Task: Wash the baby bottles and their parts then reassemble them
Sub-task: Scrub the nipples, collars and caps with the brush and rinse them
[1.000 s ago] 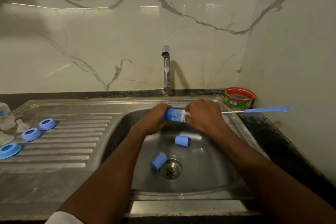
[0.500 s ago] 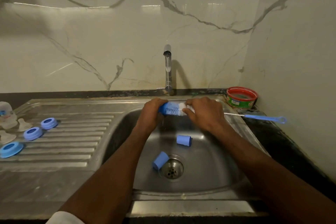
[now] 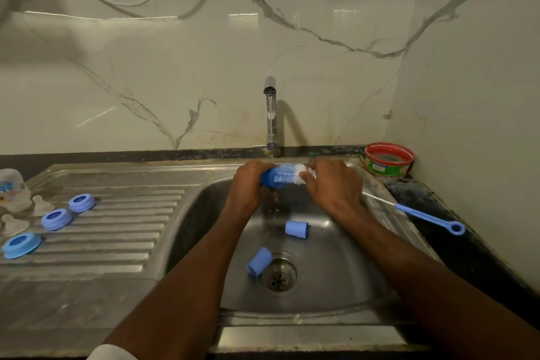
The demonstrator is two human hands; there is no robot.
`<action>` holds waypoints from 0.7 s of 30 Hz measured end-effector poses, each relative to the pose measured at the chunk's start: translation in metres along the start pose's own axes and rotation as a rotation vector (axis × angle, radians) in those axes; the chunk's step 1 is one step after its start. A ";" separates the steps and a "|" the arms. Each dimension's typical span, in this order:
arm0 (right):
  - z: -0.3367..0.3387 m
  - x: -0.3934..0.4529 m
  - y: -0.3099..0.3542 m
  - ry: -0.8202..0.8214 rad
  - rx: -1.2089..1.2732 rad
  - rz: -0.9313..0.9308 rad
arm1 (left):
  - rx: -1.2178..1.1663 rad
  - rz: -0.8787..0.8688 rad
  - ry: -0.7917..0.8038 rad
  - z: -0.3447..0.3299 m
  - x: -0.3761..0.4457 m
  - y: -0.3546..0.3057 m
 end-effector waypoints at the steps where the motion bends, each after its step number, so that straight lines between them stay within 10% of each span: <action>1: -0.005 -0.003 -0.004 0.025 -0.041 -0.001 | 0.009 -0.003 0.014 -0.002 -0.001 -0.002; 8: -0.017 -0.002 0.029 0.151 -0.091 0.228 | 0.122 0.070 0.071 -0.008 0.001 0.010; 14: -0.020 -0.001 -0.003 0.067 -0.056 -0.030 | 0.016 0.050 0.023 -0.007 -0.001 0.008; 21: -0.025 0.003 0.032 0.112 -0.091 0.276 | 0.059 0.079 -0.006 0.003 -0.001 0.019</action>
Point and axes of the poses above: each hand's wrist, its own x-axis towards the middle knuckle, its own z-axis out of the back of the hand, y = z × x, the point moved 9 cm from there along x, towards the middle knuckle, and after that the axes turned 5 degrees about -x, right-handed, at the moved point
